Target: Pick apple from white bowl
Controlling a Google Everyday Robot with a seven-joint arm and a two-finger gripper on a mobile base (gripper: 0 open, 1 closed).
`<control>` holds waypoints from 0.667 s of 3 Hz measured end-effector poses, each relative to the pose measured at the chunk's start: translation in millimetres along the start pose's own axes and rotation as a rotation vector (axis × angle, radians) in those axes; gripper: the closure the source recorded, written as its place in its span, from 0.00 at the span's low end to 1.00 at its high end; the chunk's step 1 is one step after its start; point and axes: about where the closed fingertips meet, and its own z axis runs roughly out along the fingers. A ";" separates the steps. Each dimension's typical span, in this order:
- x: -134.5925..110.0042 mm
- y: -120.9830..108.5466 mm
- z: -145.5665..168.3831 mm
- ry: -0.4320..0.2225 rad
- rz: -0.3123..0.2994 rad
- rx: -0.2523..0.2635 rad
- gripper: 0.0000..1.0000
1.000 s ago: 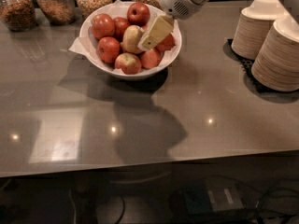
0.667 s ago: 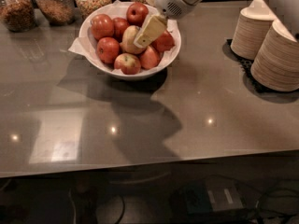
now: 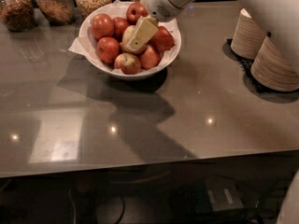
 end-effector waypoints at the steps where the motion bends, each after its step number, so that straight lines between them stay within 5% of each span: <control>1: 2.5 0.2 14.8 0.007 0.014 -0.019 0.15; 2: 5.4 0.4 24.4 0.013 0.025 -0.030 0.16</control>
Offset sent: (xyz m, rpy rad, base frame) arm 0.0161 0.0103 -0.0258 -0.0018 0.0544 -0.0115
